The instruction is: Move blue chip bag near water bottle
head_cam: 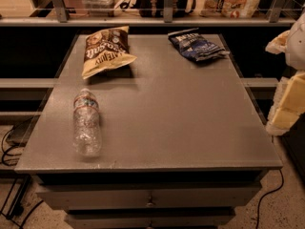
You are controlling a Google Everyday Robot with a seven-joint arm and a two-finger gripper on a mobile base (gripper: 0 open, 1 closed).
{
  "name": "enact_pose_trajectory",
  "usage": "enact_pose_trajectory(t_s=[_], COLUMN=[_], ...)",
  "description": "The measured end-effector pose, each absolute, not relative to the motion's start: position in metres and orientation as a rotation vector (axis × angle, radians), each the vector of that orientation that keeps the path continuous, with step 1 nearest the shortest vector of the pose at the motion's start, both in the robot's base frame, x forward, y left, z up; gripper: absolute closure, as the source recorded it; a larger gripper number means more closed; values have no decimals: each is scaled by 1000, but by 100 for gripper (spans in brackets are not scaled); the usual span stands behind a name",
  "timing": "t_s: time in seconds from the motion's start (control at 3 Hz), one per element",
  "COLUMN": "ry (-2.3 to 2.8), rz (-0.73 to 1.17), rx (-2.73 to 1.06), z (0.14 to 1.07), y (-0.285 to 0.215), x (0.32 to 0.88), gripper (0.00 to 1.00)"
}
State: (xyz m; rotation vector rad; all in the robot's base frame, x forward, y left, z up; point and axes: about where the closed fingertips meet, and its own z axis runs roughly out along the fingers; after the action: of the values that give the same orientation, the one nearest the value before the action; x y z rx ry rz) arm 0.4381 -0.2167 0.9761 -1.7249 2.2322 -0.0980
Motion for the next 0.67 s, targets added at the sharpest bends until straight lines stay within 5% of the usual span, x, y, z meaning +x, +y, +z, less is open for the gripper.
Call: enact_pose_trajectory(t_s=[0.67], ry=[2203], rz=[-81], rx=[-1710], z=[980], y=[-215], x=[441], gripper=[0])
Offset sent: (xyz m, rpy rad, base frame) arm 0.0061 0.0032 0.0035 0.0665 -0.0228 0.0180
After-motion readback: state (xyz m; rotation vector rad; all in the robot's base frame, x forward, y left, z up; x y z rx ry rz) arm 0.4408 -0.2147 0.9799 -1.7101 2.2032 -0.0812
